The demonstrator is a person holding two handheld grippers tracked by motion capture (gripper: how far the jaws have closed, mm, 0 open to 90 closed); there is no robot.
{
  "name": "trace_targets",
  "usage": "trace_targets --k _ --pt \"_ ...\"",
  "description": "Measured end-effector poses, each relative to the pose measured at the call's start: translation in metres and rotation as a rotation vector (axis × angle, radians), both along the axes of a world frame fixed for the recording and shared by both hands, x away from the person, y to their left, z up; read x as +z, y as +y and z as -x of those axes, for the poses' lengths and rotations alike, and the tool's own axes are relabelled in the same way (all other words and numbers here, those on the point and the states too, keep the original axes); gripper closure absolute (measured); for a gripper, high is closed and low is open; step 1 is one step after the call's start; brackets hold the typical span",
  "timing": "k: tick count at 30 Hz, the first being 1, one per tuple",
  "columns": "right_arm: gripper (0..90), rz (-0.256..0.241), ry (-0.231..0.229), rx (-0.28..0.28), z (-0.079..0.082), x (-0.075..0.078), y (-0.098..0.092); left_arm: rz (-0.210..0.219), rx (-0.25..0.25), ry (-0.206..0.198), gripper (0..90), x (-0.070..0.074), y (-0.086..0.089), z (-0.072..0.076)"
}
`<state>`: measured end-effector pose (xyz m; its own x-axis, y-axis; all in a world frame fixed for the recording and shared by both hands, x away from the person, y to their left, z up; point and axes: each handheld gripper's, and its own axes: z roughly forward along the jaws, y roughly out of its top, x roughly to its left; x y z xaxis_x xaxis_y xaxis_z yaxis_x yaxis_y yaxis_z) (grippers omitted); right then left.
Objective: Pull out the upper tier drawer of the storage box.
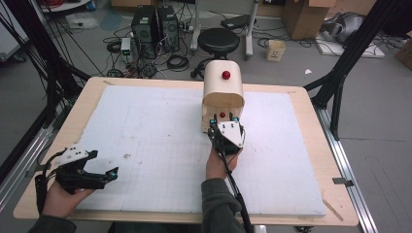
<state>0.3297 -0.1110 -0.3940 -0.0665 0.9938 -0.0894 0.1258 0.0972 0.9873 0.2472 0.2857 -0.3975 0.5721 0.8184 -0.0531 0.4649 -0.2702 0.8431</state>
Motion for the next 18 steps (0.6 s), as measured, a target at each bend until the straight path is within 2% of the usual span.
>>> trace_targets --k 2,5,18 --pt "50.8 0.003 0.001 -0.005 -0.0002 -0.0003 0.0007 -0.001 -0.001 0.0 2.0 -0.0001 0.0 -0.0001" --pt "58.1 0.025 -0.011 -0.003 0.0003 -0.0008 0.0036 -0.001 -0.001 0.0 2.0 0.0002 0.0002 0.0" --pt "71.7 0.048 -0.012 -0.011 -0.0026 -0.0021 0.0038 0.002 0.008 -0.003 2.0 0.0006 0.001 0.0003"
